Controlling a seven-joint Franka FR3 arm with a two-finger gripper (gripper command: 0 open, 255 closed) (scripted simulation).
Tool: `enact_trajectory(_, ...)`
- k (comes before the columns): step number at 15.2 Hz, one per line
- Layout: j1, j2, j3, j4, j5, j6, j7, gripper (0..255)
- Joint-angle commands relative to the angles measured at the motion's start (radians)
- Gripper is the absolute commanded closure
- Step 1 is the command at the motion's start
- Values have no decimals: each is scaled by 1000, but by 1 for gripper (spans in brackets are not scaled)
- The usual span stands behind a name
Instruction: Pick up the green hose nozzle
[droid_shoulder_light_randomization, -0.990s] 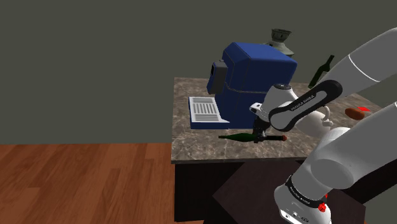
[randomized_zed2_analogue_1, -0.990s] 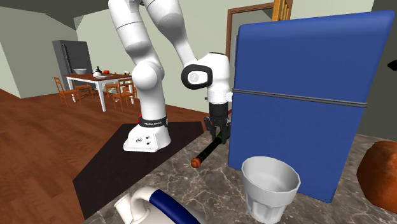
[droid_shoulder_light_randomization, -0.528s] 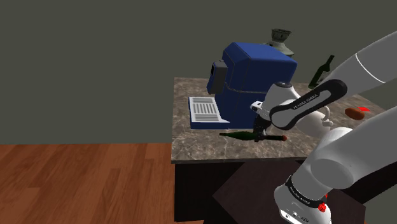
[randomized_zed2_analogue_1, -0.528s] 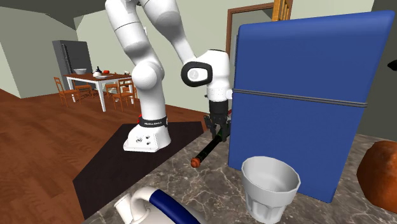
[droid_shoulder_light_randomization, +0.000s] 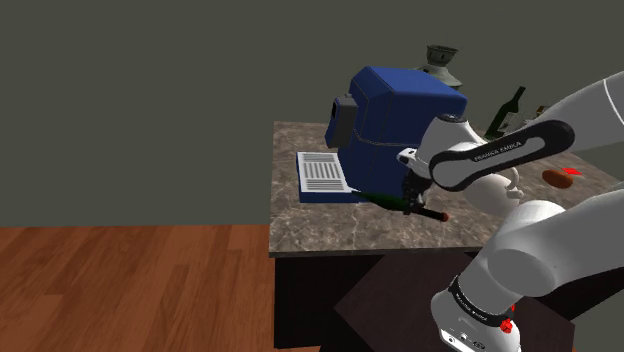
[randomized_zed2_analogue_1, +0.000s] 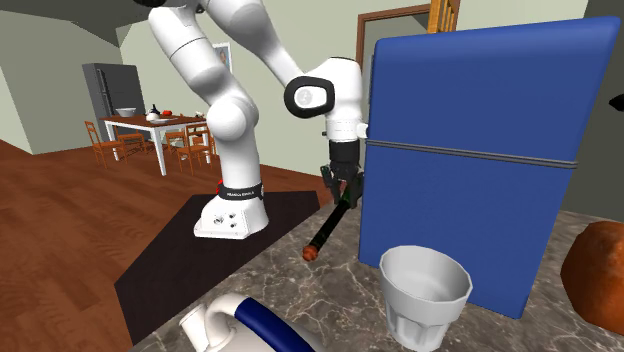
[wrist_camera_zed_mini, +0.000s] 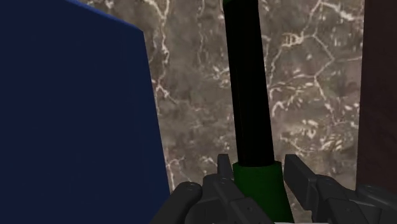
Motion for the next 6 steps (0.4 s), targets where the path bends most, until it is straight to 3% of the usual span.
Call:
enact_trajectory(1,-2,-41,9,9,8,-50,-5,255)
enact_trajectory(6,-2,-98,26,24,23,-121,-9,255)
